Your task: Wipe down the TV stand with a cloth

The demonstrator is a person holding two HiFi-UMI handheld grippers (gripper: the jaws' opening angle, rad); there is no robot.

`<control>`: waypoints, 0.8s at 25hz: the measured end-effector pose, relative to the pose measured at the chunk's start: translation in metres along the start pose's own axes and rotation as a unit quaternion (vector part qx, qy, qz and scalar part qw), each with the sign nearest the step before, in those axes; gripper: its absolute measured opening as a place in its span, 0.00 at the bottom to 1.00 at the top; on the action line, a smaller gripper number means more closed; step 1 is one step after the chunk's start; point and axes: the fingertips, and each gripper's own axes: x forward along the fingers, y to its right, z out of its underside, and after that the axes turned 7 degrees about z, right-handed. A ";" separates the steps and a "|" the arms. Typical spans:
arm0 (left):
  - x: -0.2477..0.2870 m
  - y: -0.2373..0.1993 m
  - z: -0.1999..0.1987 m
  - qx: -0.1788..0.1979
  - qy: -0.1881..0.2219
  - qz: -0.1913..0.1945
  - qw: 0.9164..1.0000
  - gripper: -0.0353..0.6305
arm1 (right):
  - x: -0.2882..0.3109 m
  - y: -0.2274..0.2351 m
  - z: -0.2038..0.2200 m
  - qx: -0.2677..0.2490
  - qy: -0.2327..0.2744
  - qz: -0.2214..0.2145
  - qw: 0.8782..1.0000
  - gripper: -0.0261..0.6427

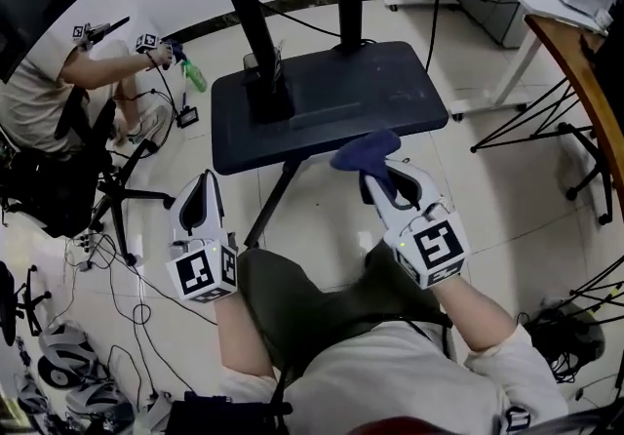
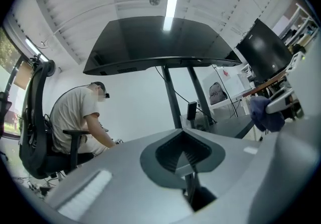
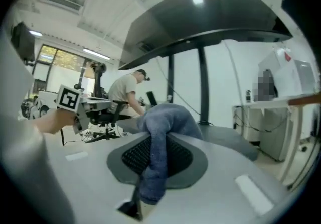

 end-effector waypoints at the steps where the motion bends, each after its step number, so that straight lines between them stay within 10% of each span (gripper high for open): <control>1: -0.008 -0.004 0.002 0.000 0.000 -0.008 1.000 0.42 | 0.010 -0.024 0.008 -0.011 0.010 -0.011 1.000 0.13; 7: -0.062 -0.052 0.015 0.005 -0.016 -0.054 0.998 0.42 | 0.116 -0.100 0.138 -0.030 -0.018 -0.003 0.999 0.13; 20: -0.111 -0.114 0.044 0.007 -0.026 -0.098 0.995 0.42 | 0.303 -0.054 0.341 -0.013 -0.098 0.071 0.993 0.13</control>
